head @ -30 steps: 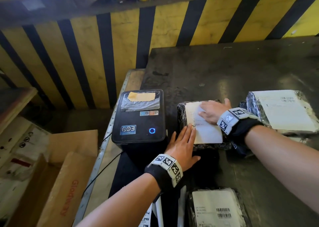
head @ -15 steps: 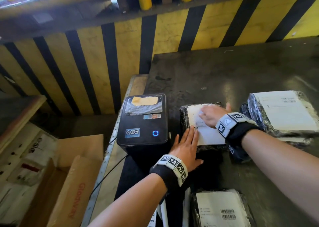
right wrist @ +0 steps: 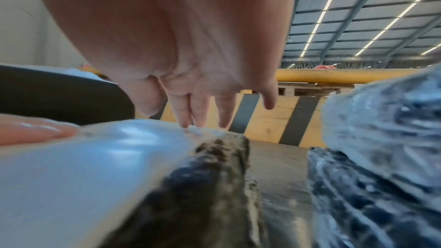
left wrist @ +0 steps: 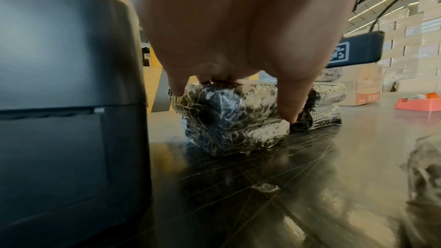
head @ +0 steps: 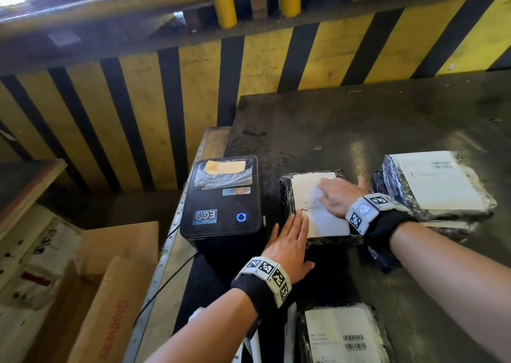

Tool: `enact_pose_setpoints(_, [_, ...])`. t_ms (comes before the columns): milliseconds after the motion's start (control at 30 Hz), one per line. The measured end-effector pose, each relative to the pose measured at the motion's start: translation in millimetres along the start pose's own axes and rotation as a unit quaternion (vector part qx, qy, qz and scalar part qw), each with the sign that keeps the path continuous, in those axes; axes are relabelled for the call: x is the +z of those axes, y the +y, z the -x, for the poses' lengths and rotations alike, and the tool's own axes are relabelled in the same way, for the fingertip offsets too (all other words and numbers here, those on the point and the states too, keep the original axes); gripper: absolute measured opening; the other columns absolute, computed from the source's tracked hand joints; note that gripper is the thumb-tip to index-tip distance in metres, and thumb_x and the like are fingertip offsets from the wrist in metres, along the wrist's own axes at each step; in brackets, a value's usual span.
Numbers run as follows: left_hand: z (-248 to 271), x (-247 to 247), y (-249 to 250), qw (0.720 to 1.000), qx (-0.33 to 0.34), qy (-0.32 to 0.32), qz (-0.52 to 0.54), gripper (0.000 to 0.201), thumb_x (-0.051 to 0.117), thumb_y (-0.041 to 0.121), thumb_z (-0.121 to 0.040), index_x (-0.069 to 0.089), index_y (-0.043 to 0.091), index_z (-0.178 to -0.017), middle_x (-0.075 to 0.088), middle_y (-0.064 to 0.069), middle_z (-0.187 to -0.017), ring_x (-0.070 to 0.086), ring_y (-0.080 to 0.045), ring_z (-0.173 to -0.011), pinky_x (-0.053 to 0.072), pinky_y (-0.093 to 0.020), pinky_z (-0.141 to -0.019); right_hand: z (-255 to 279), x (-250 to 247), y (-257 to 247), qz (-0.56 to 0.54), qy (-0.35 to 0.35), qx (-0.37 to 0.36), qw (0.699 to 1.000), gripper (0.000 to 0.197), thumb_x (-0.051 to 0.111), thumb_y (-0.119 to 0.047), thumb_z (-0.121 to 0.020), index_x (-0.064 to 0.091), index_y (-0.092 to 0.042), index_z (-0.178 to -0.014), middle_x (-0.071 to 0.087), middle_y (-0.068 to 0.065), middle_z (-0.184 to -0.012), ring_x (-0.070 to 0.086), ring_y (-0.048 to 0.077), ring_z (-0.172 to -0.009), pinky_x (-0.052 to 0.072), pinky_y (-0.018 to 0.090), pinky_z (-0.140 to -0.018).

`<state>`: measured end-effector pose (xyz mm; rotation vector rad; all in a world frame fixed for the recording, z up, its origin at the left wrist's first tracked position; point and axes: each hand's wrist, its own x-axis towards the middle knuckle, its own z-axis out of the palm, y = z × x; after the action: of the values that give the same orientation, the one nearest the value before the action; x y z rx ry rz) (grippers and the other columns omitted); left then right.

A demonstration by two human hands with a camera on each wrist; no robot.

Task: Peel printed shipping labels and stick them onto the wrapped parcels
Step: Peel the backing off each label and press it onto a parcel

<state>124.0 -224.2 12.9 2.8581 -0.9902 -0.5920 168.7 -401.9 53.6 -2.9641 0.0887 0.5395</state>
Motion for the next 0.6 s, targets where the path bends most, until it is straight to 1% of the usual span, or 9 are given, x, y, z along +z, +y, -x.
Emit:
enact_pose_setpoints(133, [10.3, 3.7, -3.7, 1.0, 0.01, 0.004, -0.009, 0.092, 0.054, 0.039, -0.09, -0.011, 0.014, -0.151, -0.018, -0.001, -0.159, -0.015, -0.015, -0.147, -0.001, -0.044, -0.12, 20.7, 26.0, -19.6, -0.036, 0.014, -0.07, 0.997, 0.044, 0.022, -0.04, -0.1, 0.033, -0.027, -0.14, 0.021, -0.011, -0.155, 0.016, 0.015, -0.144, 0.002, 0.063, -0.112])
enact_pose_setpoints(200, [13.0, 4.6, -5.3, 1.0, 0.007, 0.007, -0.015, 0.091, 0.053, 0.039, -0.09, -0.01, 0.015, -0.151, -0.018, 0.0, -0.159, -0.016, -0.013, -0.146, -0.001, -0.043, -0.12, 24.6, 35.4, -10.6, -0.04, 0.022, -0.054, 0.997, 0.047, 0.018, -0.041, -0.1, 0.022, -0.03, -0.146, 0.011, -0.014, -0.158, 0.009, 0.012, -0.145, 0.0, 0.062, -0.113])
enact_pose_setpoints(267, [14.8, 3.9, -6.5, 1.0, 0.007, 0.007, -0.014, 0.089, 0.053, 0.039, -0.091, -0.01, 0.016, -0.151, -0.019, 0.001, -0.159, -0.016, -0.012, -0.146, -0.001, -0.043, -0.12, 23.8, 36.8, 1.5, -0.044, 0.024, -0.03, 0.998, 0.049, 0.016, -0.041, -0.1, 0.018, -0.031, -0.148, 0.008, -0.015, -0.158, 0.007, 0.011, -0.146, -0.001, 0.062, -0.113])
enact_pose_setpoints(333, [15.3, 3.5, -7.0, 1.0, 0.008, 0.01, -0.014, 0.089, 0.053, 0.038, -0.091, -0.01, 0.016, -0.151, -0.019, 0.001, -0.159, -0.015, -0.013, -0.146, -0.002, -0.043, -0.12, 19.5, 31.1, 9.0, -0.05, 0.024, -0.003, 0.998, 0.048, 0.017, -0.039, -0.1, 0.024, -0.03, -0.146, 0.016, -0.015, -0.156, 0.013, 0.013, -0.145, 0.0, 0.062, -0.112])
enact_pose_setpoints(367, [15.4, 3.4, -6.3, 1.0, 0.007, 0.009, -0.012, 0.089, 0.053, 0.038, -0.091, -0.01, 0.016, -0.151, -0.019, 0.001, -0.159, -0.015, -0.013, -0.146, -0.001, -0.043, -0.12, 16.7, 26.2, 9.5, -0.052, 0.024, 0.01, 0.998, 0.045, 0.02, -0.037, -0.099, 0.032, -0.027, -0.141, 0.025, -0.014, -0.153, 0.02, 0.014, -0.143, 0.0, 0.063, -0.111])
enact_pose_setpoints(433, [15.4, 3.0, -4.6, 1.0, 0.002, 0.006, -0.008, 0.09, 0.053, 0.039, -0.091, -0.01, 0.016, -0.151, -0.018, 0.001, -0.159, -0.014, -0.013, -0.147, 0.0, -0.043, -0.12, 11.5, 13.1, 1.7, -0.037, 0.019, 0.03, 0.999, 0.034, 0.028, -0.029, -0.097, 0.051, -0.019, -0.12, 0.047, -0.006, -0.133, 0.037, 0.018, -0.132, 0.002, 0.065, -0.111])
enact_pose_setpoints(500, [15.9, 2.5, -3.1, 1.0, 0.001, 0.005, -0.003, 0.09, 0.054, 0.038, -0.091, -0.01, 0.016, -0.151, -0.018, 0.001, -0.159, -0.013, -0.014, -0.147, 0.002, -0.044, -0.12, 10.9, 4.2, -13.8, -0.028, 0.016, 0.026, 0.999, 0.025, 0.033, -0.025, -0.095, 0.056, -0.016, -0.104, 0.054, -0.004, -0.12, 0.044, 0.02, -0.125, 0.002, 0.065, -0.111])
enact_pose_setpoints(533, [16.1, 2.1, -3.0, 1.0, 0.001, 0.004, -0.003, 0.09, 0.054, 0.038, -0.09, -0.009, 0.016, -0.151, -0.017, 0.001, -0.159, -0.012, -0.014, -0.147, 0.003, -0.045, -0.12, 11.0, 5.8, -22.0, -0.023, 0.019, 0.003, 1.0, 0.024, 0.035, -0.025, -0.094, 0.055, -0.018, -0.105, 0.054, -0.005, -0.123, 0.043, 0.02, -0.126, 0.004, 0.065, -0.11])
enact_pose_setpoints(600, [16.5, 1.4, -3.7, 1.0, 0.002, 0.006, -0.006, 0.091, 0.055, 0.037, -0.089, -0.008, 0.015, -0.151, -0.016, 0.001, -0.16, -0.01, -0.014, -0.147, 0.005, -0.045, -0.12, 14.6, 15.8, -35.3, -0.016, 0.02, -0.053, 0.998, 0.032, 0.032, -0.03, -0.096, 0.05, -0.021, -0.121, 0.045, -0.007, -0.138, 0.035, 0.018, -0.132, 0.006, 0.066, -0.11])
